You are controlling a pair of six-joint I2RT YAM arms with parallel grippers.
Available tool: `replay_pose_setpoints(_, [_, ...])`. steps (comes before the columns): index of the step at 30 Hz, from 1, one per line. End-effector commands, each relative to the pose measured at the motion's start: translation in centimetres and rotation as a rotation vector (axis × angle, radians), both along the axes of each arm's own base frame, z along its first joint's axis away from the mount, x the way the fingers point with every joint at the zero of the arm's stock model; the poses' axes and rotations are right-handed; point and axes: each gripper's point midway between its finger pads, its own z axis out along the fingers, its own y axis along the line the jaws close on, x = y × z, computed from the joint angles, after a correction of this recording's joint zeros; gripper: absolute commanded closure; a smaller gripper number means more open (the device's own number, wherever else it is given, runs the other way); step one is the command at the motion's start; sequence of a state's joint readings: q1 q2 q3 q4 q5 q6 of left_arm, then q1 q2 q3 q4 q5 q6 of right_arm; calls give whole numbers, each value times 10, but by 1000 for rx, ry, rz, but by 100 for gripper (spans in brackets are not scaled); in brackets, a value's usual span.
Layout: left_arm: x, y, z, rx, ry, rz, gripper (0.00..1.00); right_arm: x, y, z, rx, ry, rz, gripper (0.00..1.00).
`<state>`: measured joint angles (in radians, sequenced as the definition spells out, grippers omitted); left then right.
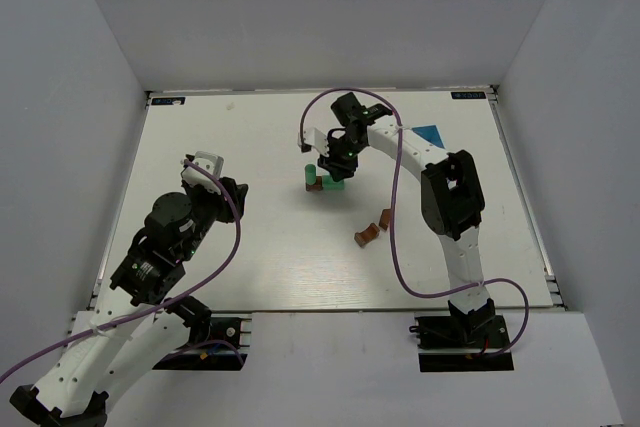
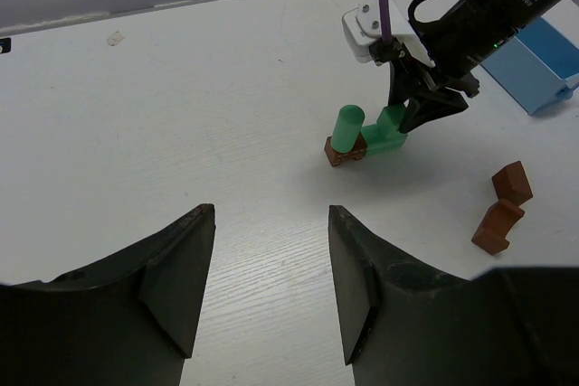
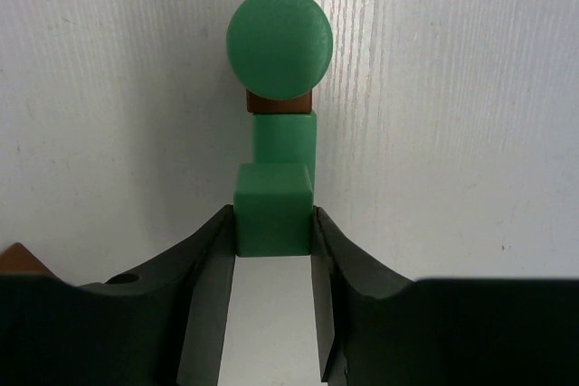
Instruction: Build the wood block tower
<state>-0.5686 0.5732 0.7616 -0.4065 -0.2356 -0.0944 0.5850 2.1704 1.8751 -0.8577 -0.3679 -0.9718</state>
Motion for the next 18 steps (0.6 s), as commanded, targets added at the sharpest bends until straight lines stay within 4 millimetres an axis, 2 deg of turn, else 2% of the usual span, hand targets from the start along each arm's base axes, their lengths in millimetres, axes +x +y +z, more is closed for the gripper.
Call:
replay_pose_setpoints(1, [1, -1, 2, -8, -10, -6, 37, 11, 9, 11, 26, -41, -10, 100])
replay_pose_setpoints(18, [1, -1, 2, -8, -10, -6, 37, 13, 10, 9, 19, -53, -20, 100])
